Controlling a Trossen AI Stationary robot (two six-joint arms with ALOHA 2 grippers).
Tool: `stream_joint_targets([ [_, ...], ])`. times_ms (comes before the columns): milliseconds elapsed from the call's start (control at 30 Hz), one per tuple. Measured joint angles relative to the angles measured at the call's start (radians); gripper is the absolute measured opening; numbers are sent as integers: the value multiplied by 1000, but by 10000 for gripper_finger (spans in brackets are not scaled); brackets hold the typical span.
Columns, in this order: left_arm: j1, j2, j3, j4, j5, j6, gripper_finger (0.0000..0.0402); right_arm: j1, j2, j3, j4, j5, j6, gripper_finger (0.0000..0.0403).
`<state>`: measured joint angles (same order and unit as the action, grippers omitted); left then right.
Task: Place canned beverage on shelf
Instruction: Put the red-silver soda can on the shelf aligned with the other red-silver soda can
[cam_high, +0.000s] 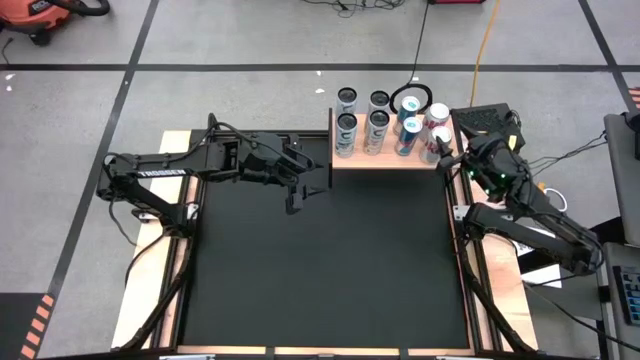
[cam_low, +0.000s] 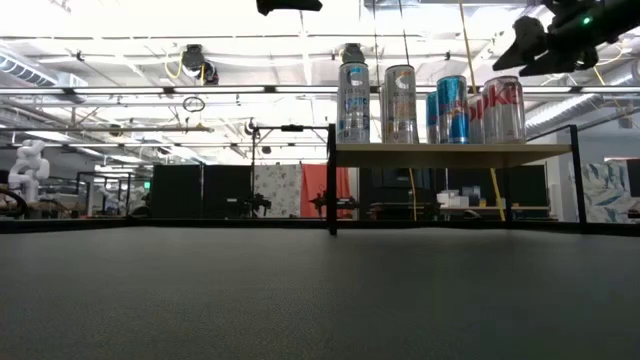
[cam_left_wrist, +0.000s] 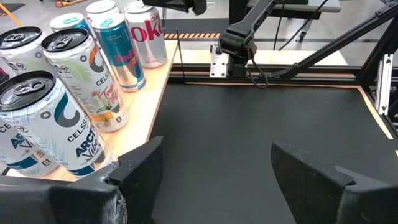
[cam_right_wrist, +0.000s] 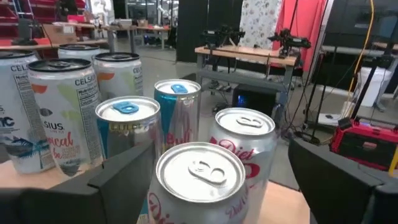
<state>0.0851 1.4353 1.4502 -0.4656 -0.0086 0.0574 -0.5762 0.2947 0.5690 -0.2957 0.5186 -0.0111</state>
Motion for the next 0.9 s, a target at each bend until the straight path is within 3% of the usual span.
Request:
stream_joint_targets([
  [333, 0, 0, 0, 0, 0, 3, 293, 0, 0, 169, -198, -211, 85, 348],
  [567, 0, 0, 0, 0, 0, 34, 293, 0, 0, 252, -383, -326, 236, 339],
  [733, 0, 0, 0, 0, 0, 35, 293, 0, 2, 252, -471, -339, 287, 291],
  [900, 0, 0, 0, 0, 0, 34, 293, 0, 2, 252, -455, -338, 288, 211],
])
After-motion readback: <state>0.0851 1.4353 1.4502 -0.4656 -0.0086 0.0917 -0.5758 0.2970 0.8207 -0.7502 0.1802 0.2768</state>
